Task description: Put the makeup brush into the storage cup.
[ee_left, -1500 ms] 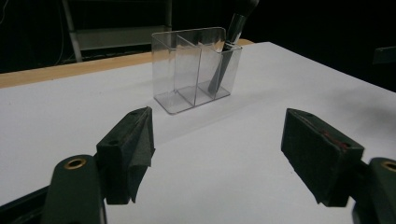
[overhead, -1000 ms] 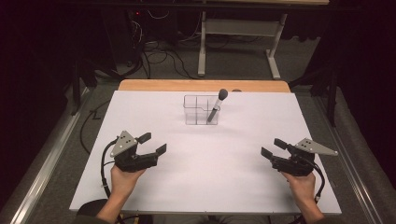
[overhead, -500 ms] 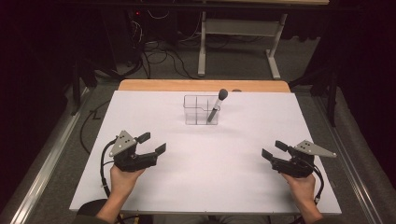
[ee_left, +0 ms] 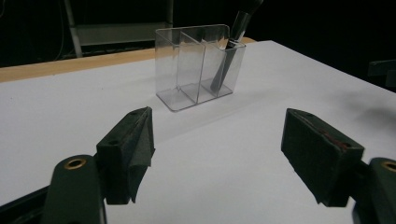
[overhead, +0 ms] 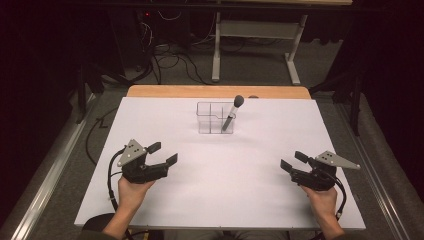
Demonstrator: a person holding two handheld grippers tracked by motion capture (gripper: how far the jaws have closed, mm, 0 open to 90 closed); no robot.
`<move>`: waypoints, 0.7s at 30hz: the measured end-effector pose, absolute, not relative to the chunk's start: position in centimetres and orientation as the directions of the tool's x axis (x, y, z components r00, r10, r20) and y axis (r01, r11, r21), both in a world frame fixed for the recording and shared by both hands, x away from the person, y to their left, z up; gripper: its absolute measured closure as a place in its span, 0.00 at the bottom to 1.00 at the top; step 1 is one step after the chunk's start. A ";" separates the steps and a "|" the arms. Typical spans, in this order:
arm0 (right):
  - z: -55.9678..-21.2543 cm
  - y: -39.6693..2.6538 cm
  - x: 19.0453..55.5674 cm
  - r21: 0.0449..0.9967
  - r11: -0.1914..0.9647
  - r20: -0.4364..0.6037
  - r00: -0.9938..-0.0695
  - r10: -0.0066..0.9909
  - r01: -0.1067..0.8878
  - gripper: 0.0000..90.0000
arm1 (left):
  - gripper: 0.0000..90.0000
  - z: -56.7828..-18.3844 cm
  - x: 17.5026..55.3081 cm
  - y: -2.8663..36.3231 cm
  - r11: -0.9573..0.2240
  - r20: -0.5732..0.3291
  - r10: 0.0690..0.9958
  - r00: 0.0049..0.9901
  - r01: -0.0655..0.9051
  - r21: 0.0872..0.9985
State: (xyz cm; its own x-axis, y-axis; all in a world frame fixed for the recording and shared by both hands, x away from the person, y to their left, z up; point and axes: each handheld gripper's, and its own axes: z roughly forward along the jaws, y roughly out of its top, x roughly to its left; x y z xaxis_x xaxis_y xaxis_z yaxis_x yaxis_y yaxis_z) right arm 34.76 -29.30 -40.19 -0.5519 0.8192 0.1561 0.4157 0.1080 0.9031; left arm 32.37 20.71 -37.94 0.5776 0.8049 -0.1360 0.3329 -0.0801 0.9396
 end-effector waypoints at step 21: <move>-40.0 -29.3 34.5 0.911 0.097 0.160 -0.561 0.812 0.401 0.34 | 0.29 -38.1 32.7 20.8 -0.079 -0.151 0.814 0.561 0.364 0.928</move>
